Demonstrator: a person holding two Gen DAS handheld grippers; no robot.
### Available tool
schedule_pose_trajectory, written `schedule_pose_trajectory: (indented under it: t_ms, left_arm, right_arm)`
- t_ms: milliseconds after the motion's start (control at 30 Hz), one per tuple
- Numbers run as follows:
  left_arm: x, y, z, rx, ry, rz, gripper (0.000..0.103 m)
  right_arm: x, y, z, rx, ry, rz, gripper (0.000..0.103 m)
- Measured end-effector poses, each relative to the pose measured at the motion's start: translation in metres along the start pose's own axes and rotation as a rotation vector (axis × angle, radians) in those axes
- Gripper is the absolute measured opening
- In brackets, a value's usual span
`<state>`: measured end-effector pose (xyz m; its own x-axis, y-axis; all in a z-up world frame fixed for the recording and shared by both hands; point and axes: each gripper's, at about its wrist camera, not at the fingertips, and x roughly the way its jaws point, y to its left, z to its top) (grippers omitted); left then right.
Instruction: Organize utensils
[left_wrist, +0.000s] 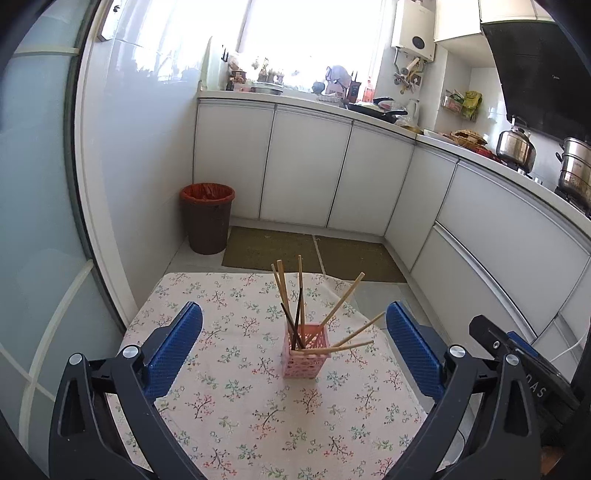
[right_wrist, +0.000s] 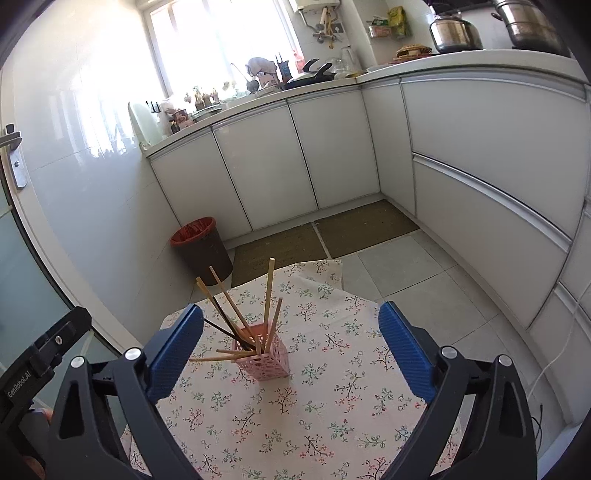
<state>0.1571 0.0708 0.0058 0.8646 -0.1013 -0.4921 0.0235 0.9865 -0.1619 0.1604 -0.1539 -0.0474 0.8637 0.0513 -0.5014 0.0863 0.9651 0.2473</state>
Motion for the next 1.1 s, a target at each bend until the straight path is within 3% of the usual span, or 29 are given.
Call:
schedule_pose_trajectory:
  t_ms: [167, 433, 567, 1100]
  left_arm:
    - [-0.015, -0.001, -0.02, 0.0, 0.034, 0.021, 0.096]
    - [-0.056, -0.012, -0.055, 0.028, 0.054, -0.033, 0.096]
    - [-0.068, -0.018, -0.07, 0.042, 0.066, -0.016, 0.096]
    - [-0.074, -0.022, -0.082, 0.061, 0.083, 0.012, 0.096]
  right_arm:
    - [-0.02, -0.004, -0.017, -0.003, 0.017, -0.013, 0.096]
    - [-0.056, -0.011, -0.056, -0.01, 0.099, -0.075, 0.096]
    - [-0.077, -0.013, -0.072, -0.037, 0.075, -0.114, 0.096]
    - [-0.096, -0.017, -0.08, -0.04, 0.086, -0.082, 0.096]
